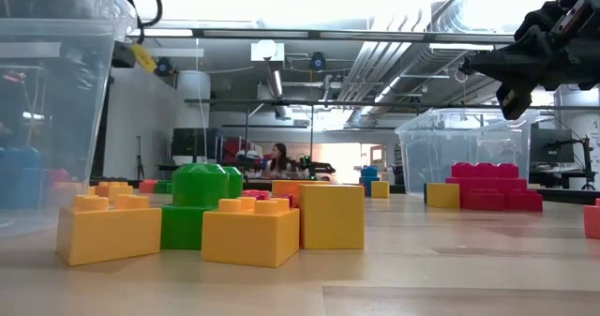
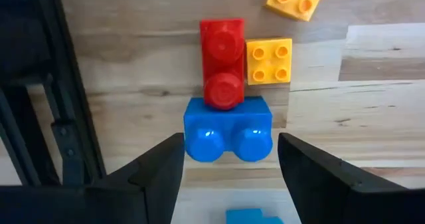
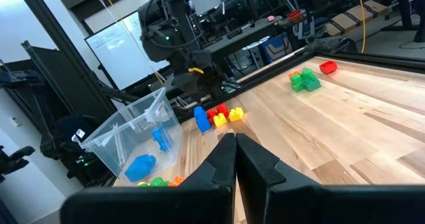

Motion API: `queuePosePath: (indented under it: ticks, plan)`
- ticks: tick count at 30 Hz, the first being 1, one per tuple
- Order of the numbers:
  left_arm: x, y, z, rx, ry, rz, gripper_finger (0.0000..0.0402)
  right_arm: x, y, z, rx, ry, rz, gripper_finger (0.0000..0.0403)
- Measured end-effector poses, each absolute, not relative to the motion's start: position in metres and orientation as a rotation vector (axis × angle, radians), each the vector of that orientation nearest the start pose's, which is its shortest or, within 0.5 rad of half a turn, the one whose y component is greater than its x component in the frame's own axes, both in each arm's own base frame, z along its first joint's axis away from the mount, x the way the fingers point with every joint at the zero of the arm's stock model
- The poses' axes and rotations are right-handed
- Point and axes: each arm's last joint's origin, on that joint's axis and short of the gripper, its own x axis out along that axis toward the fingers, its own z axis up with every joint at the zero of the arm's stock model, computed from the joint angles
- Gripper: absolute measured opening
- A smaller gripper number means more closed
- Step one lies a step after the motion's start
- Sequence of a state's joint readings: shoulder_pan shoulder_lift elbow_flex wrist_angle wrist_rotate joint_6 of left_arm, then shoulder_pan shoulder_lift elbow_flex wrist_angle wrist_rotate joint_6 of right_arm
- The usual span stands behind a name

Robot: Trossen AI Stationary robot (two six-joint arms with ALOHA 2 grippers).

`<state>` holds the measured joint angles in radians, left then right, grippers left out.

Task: Sort blocks by size
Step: Put the large blue game piece into the left transparent bin

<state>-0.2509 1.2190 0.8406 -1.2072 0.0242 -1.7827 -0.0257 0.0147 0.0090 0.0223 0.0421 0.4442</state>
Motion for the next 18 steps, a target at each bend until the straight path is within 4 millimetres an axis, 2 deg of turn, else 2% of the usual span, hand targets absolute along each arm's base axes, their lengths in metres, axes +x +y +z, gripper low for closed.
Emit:
queuePosePath:
  ticks: [9, 14, 18]
  plan:
    - [0.170, -0.054, 0.210, -1.179, 1.268, 1.236, 0.0230, 0.098, -0.004, 0.168, 0.444, -0.031, -0.063, 0.0005]
    - [0.171, -0.056, 0.196, -1.234, 1.286, 1.186, 0.0230, 0.098, -0.004, 0.168, 0.444, -0.031, -0.063, 0.0005]
    - [0.172, -0.056, 0.194, -1.244, 1.277, 1.173, 0.0230, 0.098, -0.004, 0.168, 0.444, -0.031, -0.063, 0.0005]
